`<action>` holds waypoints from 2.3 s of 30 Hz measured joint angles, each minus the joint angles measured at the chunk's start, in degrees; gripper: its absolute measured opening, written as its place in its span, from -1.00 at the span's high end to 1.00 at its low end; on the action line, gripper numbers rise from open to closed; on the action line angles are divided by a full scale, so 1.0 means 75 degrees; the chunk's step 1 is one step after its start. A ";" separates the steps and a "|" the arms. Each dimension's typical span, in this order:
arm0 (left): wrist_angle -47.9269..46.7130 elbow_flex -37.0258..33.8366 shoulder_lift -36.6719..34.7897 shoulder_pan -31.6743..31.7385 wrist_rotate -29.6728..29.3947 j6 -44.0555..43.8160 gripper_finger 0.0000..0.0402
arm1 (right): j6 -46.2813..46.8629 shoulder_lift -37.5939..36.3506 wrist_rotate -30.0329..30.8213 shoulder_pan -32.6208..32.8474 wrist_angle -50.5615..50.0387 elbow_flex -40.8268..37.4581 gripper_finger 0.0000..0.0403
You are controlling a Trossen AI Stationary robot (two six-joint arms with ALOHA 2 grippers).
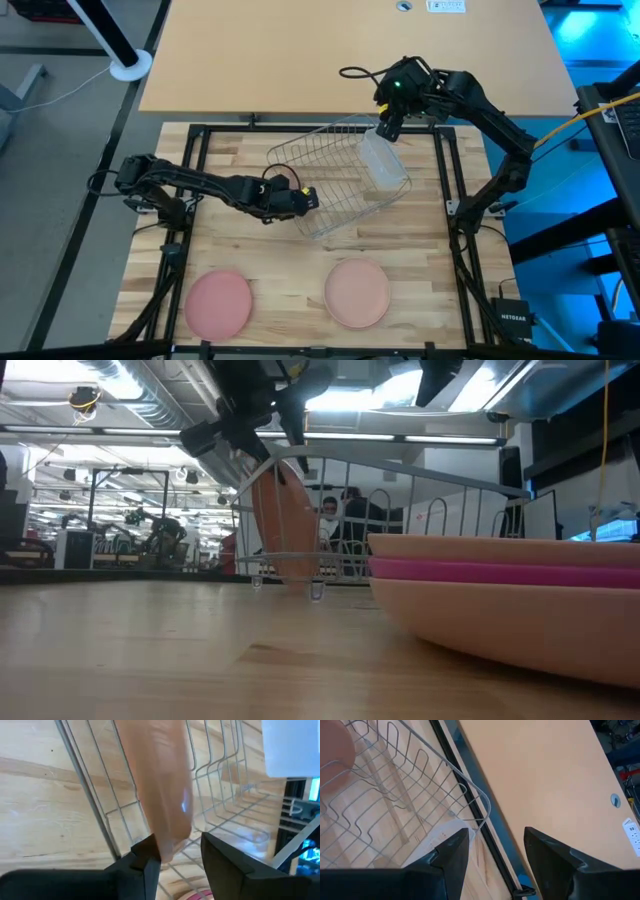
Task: Sort dishes
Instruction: Put the brown plate into the dish rack, then put the light pink plate into the dish rack
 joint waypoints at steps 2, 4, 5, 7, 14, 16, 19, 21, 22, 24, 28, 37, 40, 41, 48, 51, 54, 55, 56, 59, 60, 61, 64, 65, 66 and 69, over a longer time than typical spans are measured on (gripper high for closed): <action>-0.0062 -0.0004 -0.0061 0.0000 0.0018 0.0255 0.35 | -0.0003 -0.0005 0.0006 0.0000 -0.0058 0.0000 0.02; -0.0206 -0.0004 -0.0190 0.0000 0.0021 0.0373 0.35 | -0.0016 -0.0005 0.0013 0.0000 -0.0164 0.0000 0.02; -0.0325 -0.0004 -0.0260 0.0000 0.0019 0.0376 0.35 | -0.0026 -0.0005 0.0029 0.0000 -0.0209 0.0000 0.02; -0.0568 -0.0004 -0.0445 0.0000 0.0017 0.0374 0.35 | -0.0127 -0.0005 0.0056 0.0000 -0.0234 0.0000 0.02; -0.1425 -0.0004 -0.1199 -0.0100 0.0067 0.0506 0.35 | -0.0422 -0.0008 0.0061 0.0000 -0.0325 0.0000 0.02; -0.1468 -0.0004 -0.1462 -0.0179 0.0148 0.0873 0.34 | -0.0425 -0.0008 0.0061 -0.0023 -0.0331 0.0000 0.02; -0.1603 -0.0004 -0.1936 -0.0343 0.0558 0.1670 0.34 | -0.0424 -0.0008 0.0042 -0.0169 -0.0348 0.0000 0.02; -0.1701 -0.0004 -0.2217 -0.0546 0.0943 0.2136 0.34 | -0.0422 -0.0008 -0.0020 -0.0303 -0.0375 0.0000 0.02; -0.1782 -0.0004 -0.2328 -0.0673 0.1172 0.2314 0.34 | -0.0417 -0.0008 -0.0040 -0.0367 -0.0366 0.0000 0.02; -0.2053 -0.0004 -0.2507 -0.0992 0.1576 0.2539 0.34 | -0.0411 -0.0008 -0.0210 -0.0485 -0.0381 0.0000 0.02; -0.2812 -0.0004 -0.2581 -0.1751 0.1994 0.2253 0.34 | -0.0399 -0.0008 -0.0524 -0.0570 -0.0556 -0.0001 0.02; -0.4695 -0.0008 -0.2273 -0.3100 0.2602 0.1664 0.34 | -0.0418 0.0008 -0.1245 -0.0548 -0.0709 -0.0108 0.02; -0.4766 -0.0157 -0.2201 -0.3397 0.2602 0.1676 0.34 | -0.0357 0.0024 -0.1582 -0.0545 -0.0789 -0.0108 0.02; -0.4735 -0.0218 -0.2179 -0.3489 0.2602 0.1807 0.34 | -0.0323 0.0024 -0.1744 -0.0545 -0.0786 -0.0108 0.02; -0.4095 -0.0944 -0.1947 -0.4230 0.2617 0.2462 0.34 | -0.0104 0.0024 -0.2898 -0.0539 -0.0806 -0.0108 0.02; -0.3846 -0.1189 -0.1845 -0.4441 0.2613 0.2638 0.34 | -0.0095 0.0027 -0.3344 -0.0539 -0.0800 -0.0108 0.02; -0.3933 -0.1367 -0.1750 -0.4588 0.2611 0.2787 0.34 | 0.0220 0.0027 -0.3638 -0.0539 -0.0759 -0.0108 0.02; -0.3929 -0.1424 -0.1736 -0.4625 0.2609 0.2844 0.34 | 0.0372 0.0027 -0.3643 -0.0539 -0.0754 -0.0108 0.02; -0.3912 -0.1504 -0.1722 -0.4661 0.2609 0.2947 0.34 | 0.0473 0.0027 -0.3635 -0.0500 -0.0761 -0.0108 0.02; -0.3914 -0.1728 -0.1662 -0.4753 0.2616 0.3238 0.34 | 0.0784 0.0027 -0.3495 -0.0340 -0.0760 -0.0108 0.02; -0.3910 -0.1801 -0.1651 -0.4768 0.2637 0.3372 0.34 | 0.0872 0.0027 -0.3478 -0.0252 -0.0760 -0.0108 0.02; -0.3890 -0.1883 -0.1651 -0.4782 0.2660 0.3471 0.34 | 0.0992 0.0027 -0.3477 -0.0154 -0.0760 -0.0108 0.02; -0.3794 -0.2136 -0.1651 -0.4825 0.2798 0.3793 0.34 | 0.1198 0.0027 -0.3480 0.0190 -0.0726 -0.0108 0.02; -0.3728 -0.2232 -0.1651 -0.4850 0.2855 0.3865 0.34 | 0.1283 0.0027 -0.3479 0.0304 -0.0693 -0.0108 0.02; -0.3664 -0.2334 -0.1651 -0.4855 0.2913 0.3966 0.34 | 0.1403 0.0027 -0.3480 0.0436 -0.0670 -0.0108 0.02; -0.3482 -0.2646 -0.1639 -0.4855 0.3074 0.4180 0.34 | 0.1733 0.0027 -0.3461 0.0841 -0.0606 -0.0108 0.02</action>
